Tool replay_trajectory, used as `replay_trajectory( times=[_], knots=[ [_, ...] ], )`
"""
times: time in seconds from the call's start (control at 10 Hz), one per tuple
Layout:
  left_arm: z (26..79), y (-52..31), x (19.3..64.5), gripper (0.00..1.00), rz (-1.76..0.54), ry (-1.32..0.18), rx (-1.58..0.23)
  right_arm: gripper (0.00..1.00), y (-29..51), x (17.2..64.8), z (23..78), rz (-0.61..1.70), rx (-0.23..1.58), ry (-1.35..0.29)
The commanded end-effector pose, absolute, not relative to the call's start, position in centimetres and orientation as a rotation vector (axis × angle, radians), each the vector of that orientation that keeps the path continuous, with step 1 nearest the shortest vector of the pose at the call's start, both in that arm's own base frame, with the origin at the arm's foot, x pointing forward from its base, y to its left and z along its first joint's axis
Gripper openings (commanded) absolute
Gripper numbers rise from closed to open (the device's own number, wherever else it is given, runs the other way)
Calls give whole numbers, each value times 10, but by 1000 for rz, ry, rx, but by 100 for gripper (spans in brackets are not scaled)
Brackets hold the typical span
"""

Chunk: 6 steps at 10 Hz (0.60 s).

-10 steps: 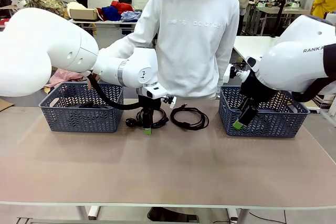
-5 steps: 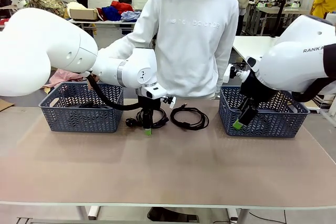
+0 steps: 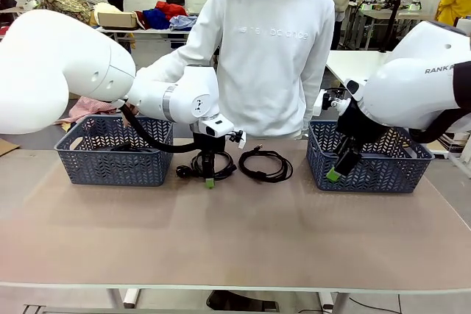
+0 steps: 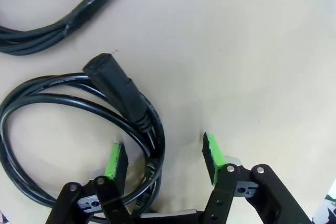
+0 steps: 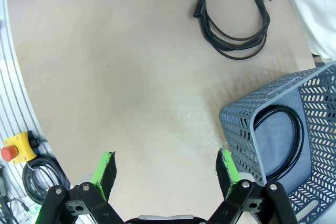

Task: Organize the cables according to human instructions.
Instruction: Pick up a bundle of cables and place it in the basket indicated by the human.

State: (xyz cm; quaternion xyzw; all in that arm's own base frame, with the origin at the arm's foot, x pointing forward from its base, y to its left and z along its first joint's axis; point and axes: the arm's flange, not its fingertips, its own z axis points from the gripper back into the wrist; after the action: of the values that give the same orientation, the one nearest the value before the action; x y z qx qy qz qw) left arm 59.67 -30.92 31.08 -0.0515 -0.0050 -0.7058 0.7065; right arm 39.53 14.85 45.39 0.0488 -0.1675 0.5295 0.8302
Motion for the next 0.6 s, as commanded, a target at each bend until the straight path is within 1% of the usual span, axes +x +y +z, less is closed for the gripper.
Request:
replay_trajectory(
  times=[0.0, 0.1, 0.2, 0.3, 0.4, 0.5],
  knots=[
    [309, -300, 585, 57, -1543, -23, -84, 100, 149, 395, 455, 1116, 100, -361],
    [309, -299, 586, 23, -1541, -21, -83, 100, 149, 395, 455, 1116, 100, -361],
    [309, -298, 586, 37, -1539, -24, -83, 100, 149, 395, 455, 1116, 100, -361],
    [309, -298, 586, 4, -1537, -27, -79, 100, 149, 395, 455, 1116, 100, -361],
    [311, -297, 585, 18, -1534, -29, -71, 100, 149, 395, 455, 1116, 100, -361],
    [312, -296, 585, 0, -1532, -29, -64, 100, 149, 395, 455, 1116, 100, -361]
  ],
)
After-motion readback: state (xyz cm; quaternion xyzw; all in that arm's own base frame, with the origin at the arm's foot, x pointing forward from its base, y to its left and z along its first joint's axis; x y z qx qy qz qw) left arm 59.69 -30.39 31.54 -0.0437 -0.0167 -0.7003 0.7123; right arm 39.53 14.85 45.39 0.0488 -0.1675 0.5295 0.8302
